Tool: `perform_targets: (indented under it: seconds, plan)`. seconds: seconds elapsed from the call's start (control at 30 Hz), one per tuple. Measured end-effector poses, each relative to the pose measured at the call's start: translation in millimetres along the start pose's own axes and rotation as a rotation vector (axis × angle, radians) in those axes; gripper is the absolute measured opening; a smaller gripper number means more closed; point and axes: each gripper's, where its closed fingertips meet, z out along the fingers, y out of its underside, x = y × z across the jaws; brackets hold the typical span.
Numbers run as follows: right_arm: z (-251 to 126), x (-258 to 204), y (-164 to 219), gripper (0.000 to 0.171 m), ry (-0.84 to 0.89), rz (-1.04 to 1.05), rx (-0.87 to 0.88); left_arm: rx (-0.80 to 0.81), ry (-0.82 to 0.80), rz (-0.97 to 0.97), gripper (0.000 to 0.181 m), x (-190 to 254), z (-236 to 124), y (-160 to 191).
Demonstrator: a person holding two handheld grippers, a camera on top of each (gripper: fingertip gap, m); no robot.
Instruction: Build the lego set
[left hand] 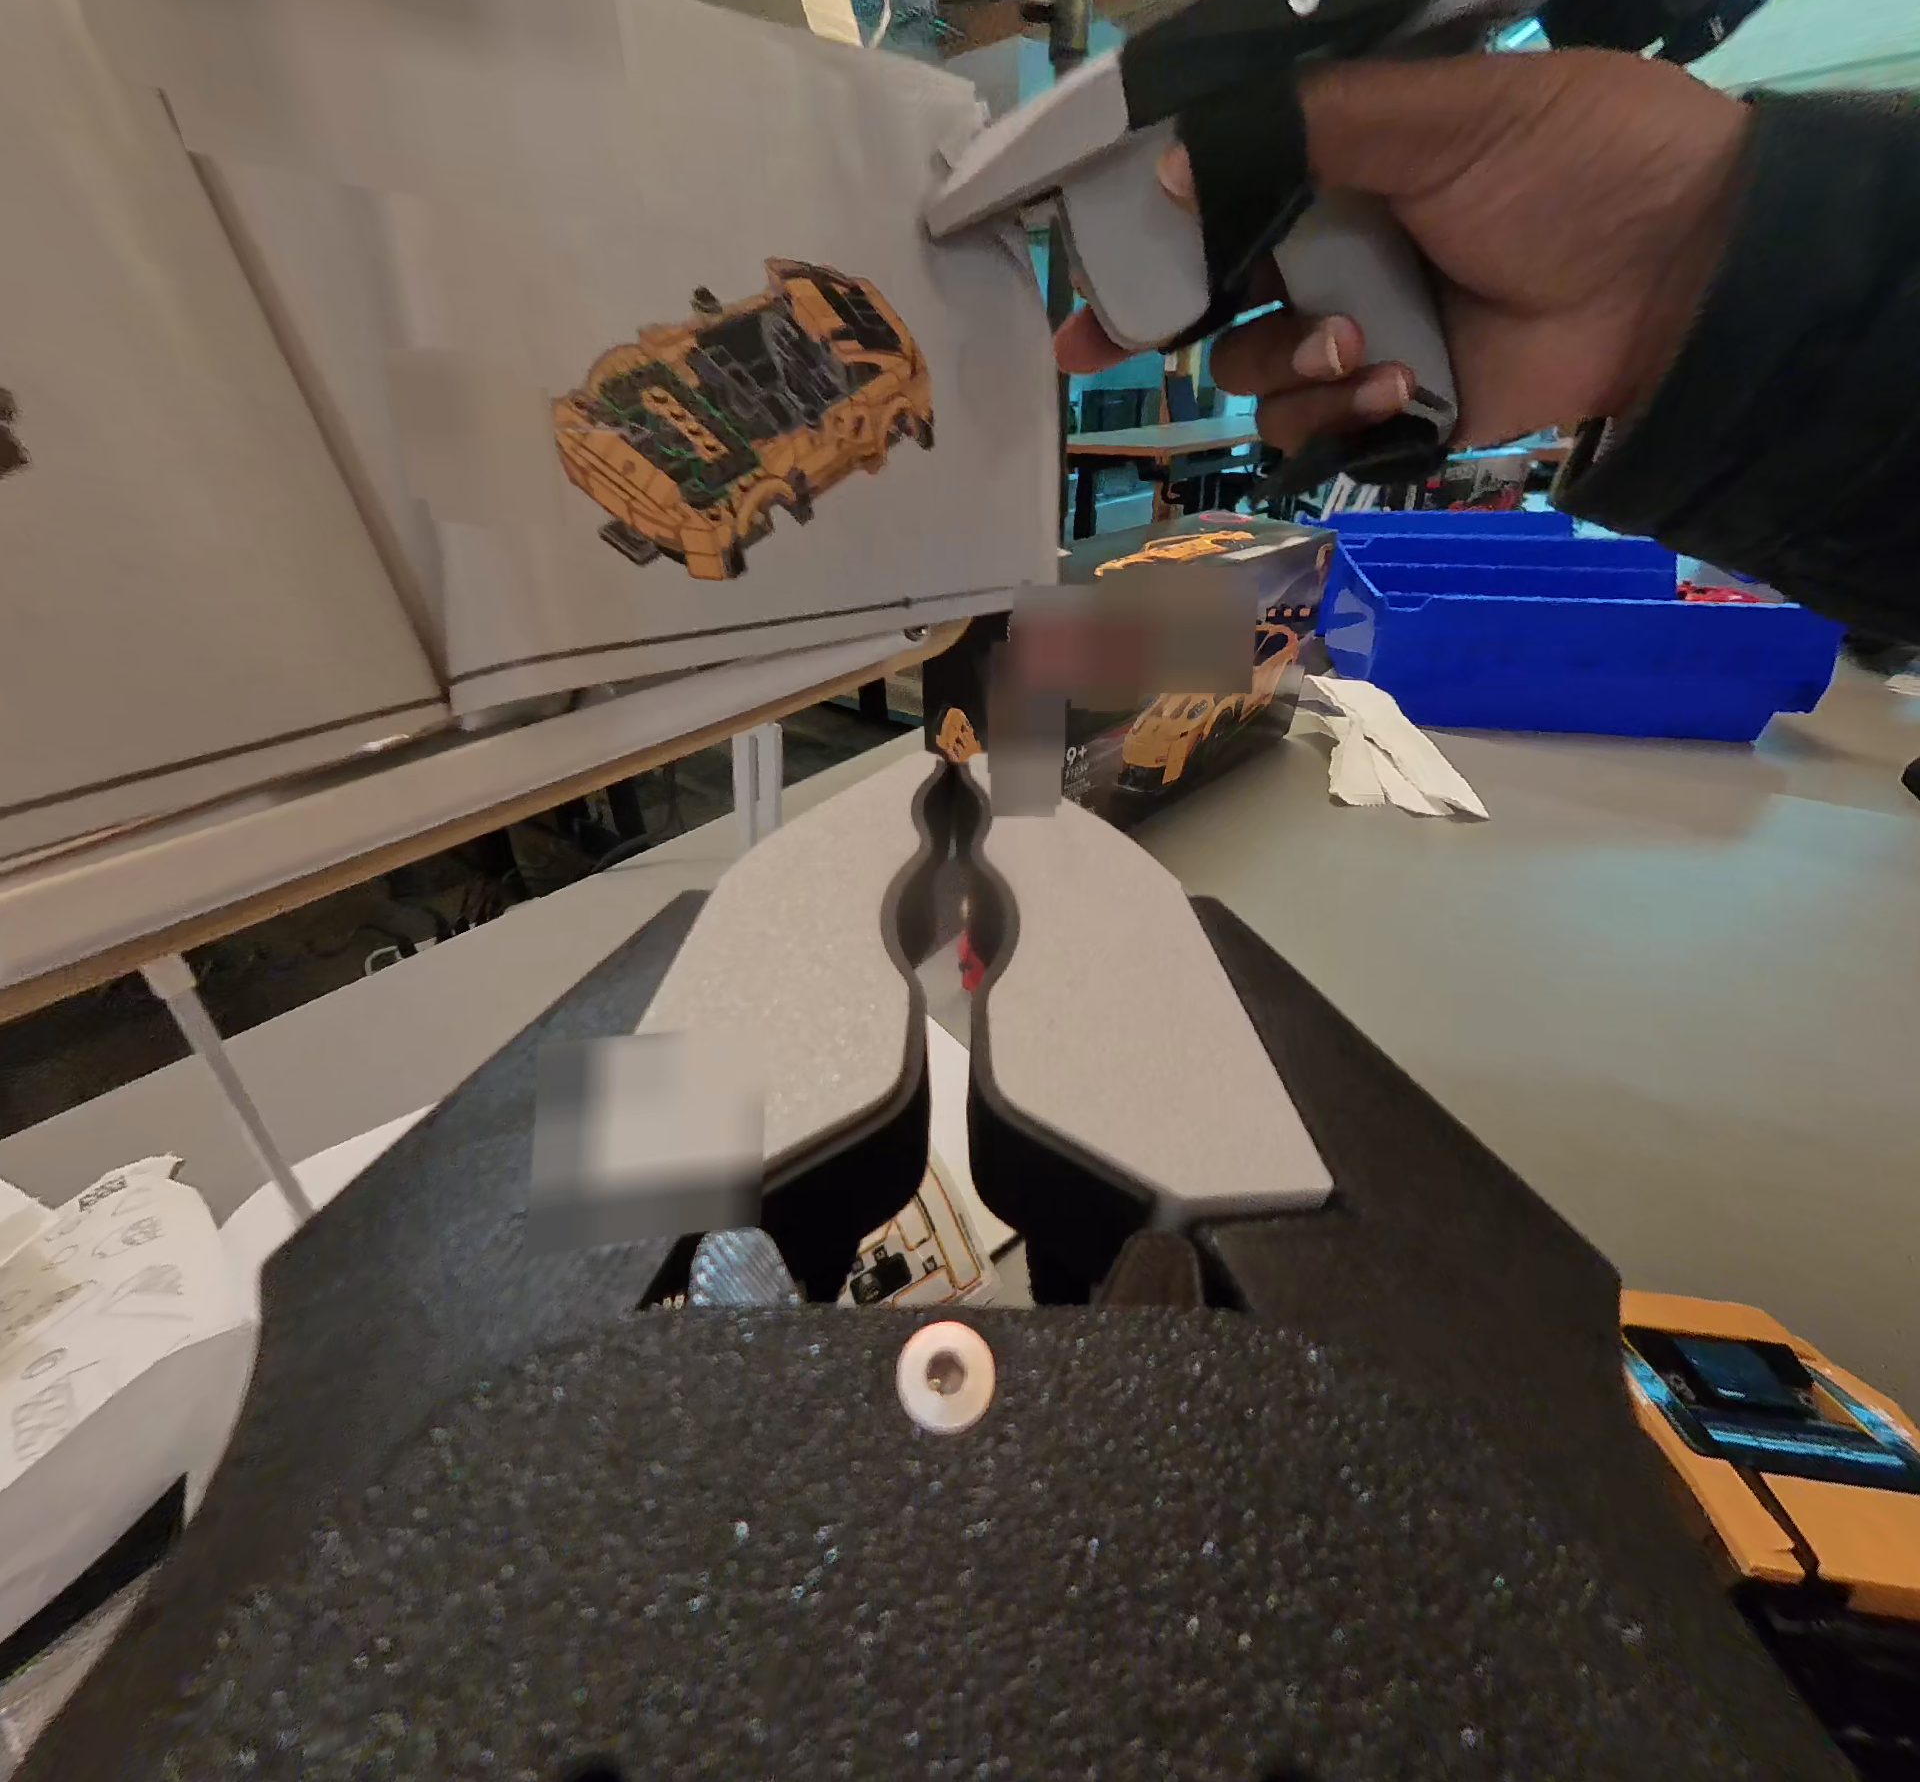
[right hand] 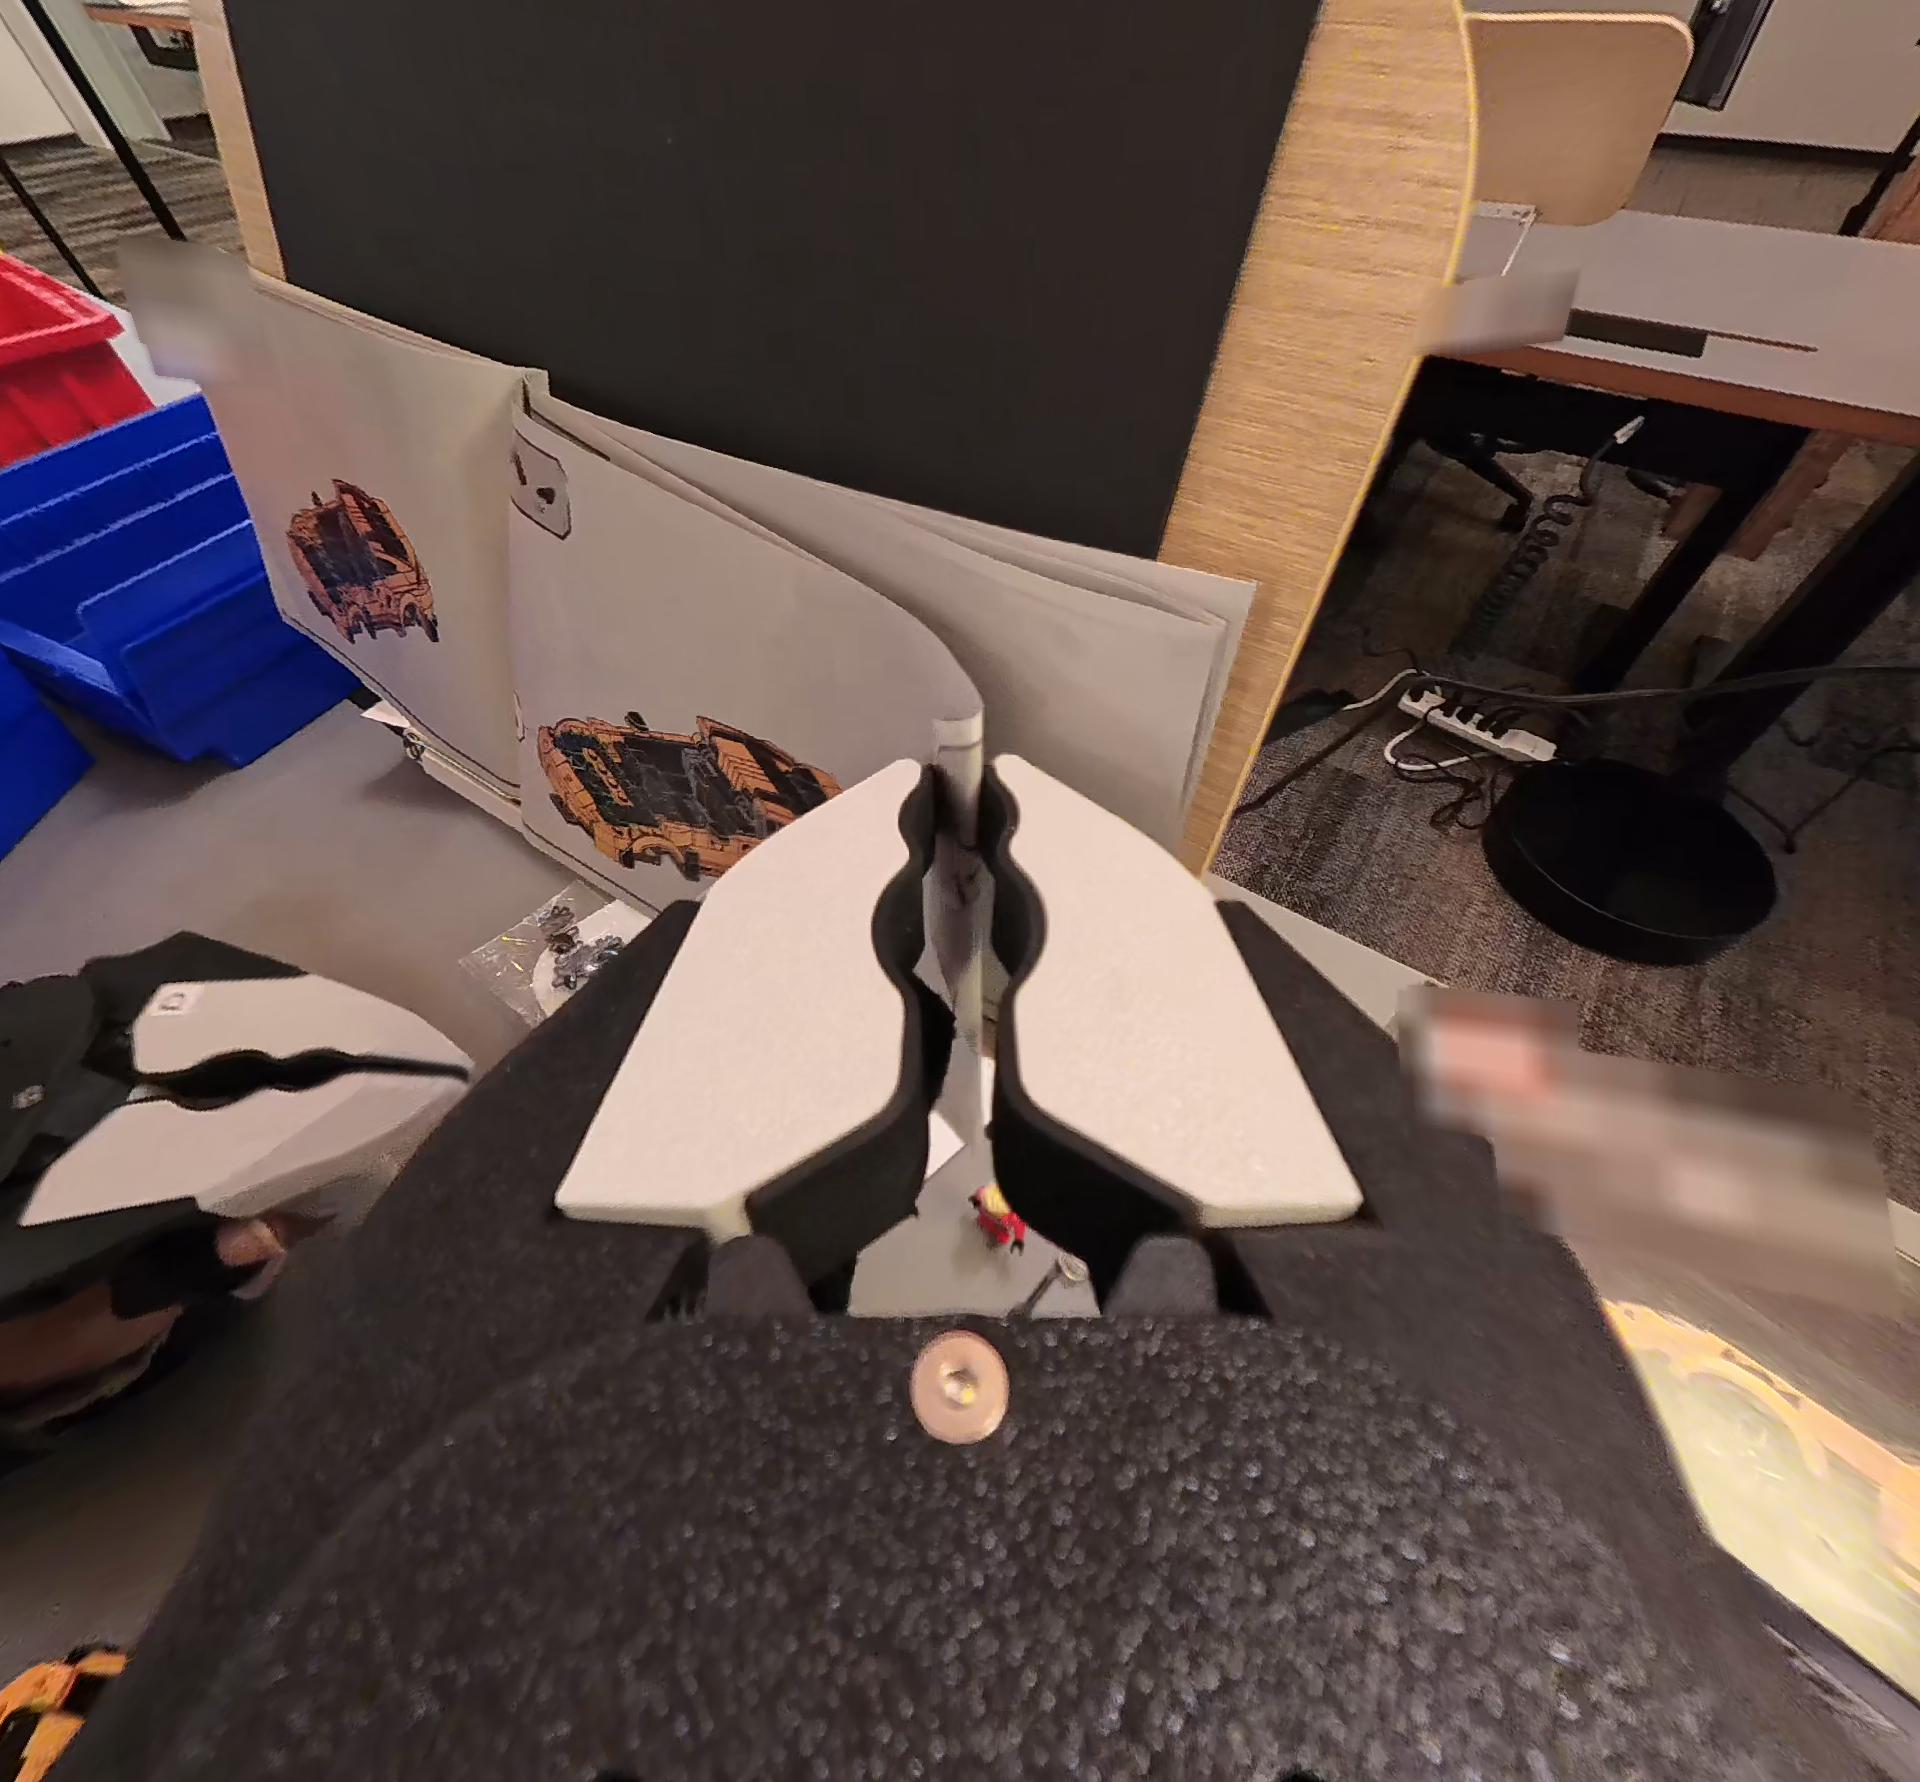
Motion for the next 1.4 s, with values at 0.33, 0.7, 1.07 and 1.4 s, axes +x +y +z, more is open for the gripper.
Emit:
perform_targets:
  seconds: [0.33,0.7,1.07,1.4]
  plan:
    - [-27,26,-3,0.007,0.116,-0.09,0.021,-0.006,-0.024,0.047,0.001,3,-26,-39]
    - [-53,-73,21,0.008,-0.071,-0.224,0.185,-0.104,-0.114,0.027,0.002,-16,-77,-37]
    - [75,-120,24,0.018,0.134,-0.353,0.007,-0.113,-0.13,0.046,0.002,-15,-89,-18]
    - [49,-21,28,0.002,0.338,-0.411,0.041,-0.103,-0.108,0.015,0.002,-16,-89,-11]
